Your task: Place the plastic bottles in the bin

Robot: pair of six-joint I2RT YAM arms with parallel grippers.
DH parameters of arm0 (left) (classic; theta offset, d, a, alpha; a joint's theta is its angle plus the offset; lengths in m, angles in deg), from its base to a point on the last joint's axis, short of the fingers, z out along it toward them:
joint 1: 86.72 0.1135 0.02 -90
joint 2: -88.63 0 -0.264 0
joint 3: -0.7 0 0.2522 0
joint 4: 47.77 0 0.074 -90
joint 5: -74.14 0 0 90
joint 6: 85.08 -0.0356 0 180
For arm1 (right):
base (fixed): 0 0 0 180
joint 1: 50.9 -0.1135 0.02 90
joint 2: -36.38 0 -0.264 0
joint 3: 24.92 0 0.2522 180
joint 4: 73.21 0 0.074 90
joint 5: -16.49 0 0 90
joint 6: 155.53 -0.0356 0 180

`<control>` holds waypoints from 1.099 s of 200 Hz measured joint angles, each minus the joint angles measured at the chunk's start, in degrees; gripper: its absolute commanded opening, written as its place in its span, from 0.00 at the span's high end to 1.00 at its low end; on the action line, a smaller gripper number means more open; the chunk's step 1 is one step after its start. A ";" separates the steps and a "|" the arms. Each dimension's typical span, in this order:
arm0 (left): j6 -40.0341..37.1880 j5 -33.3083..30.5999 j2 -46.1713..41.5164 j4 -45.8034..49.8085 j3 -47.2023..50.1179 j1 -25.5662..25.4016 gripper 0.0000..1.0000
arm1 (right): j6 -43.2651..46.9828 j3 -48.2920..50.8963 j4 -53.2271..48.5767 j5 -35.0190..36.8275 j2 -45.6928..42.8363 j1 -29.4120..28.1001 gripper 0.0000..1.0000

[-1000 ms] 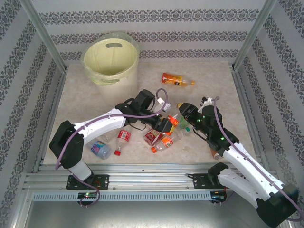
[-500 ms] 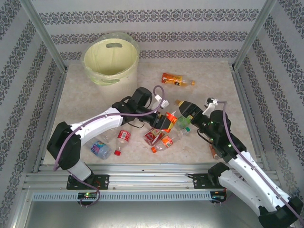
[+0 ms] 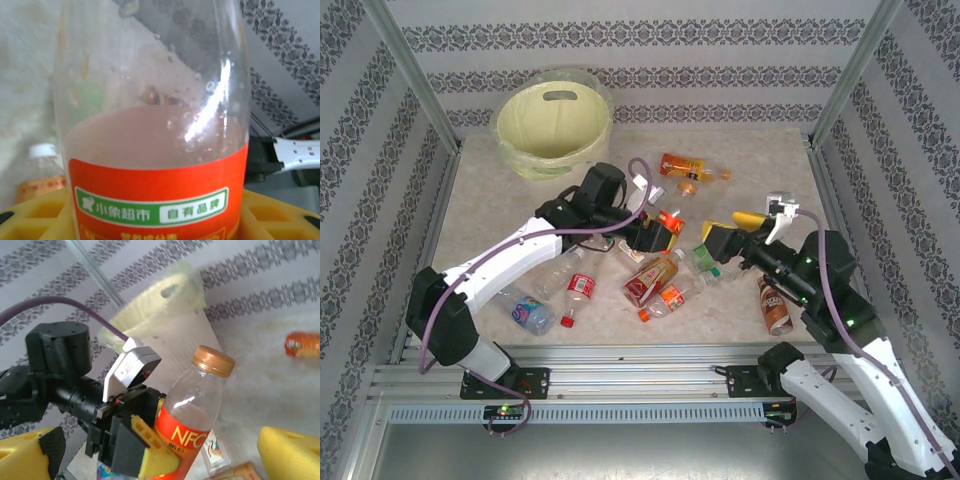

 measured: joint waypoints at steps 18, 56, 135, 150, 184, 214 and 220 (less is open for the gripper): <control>-1.31 -3.76 -0.04 3.78 -5.64 0.46 0.48 | 3.65 -3.72 -1.07 -0.92 1.11 0.00 0.02; -3.43 -13.64 0.42 12.92 -17.70 2.32 0.48 | 9.88 -10.14 -2.40 -2.64 3.39 0.00 0.02; -9.66 -38.10 7.80 27.12 -39.93 9.53 0.48 | 14.86 -16.98 -4.07 -4.46 4.17 0.00 0.02; -10.99 -41.46 10.27 28.94 -43.63 11.89 0.47 | 15.10 -17.07 -4.66 -4.46 4.17 0.00 0.02; -14.91 -48.50 17.35 33.03 -52.37 14.97 0.47 | 15.10 -17.07 -6.32 -3.67 4.17 0.00 0.02; -16.92 -50.84 24.74 36.59 -60.17 16.79 0.47 | 15.02 -17.07 -7.98 -2.21 4.17 0.00 0.02; -17.07 -50.90 26.03 37.20 -61.51 17.29 0.47 | 14.91 -17.07 -8.28 -1.75 4.17 0.00 0.02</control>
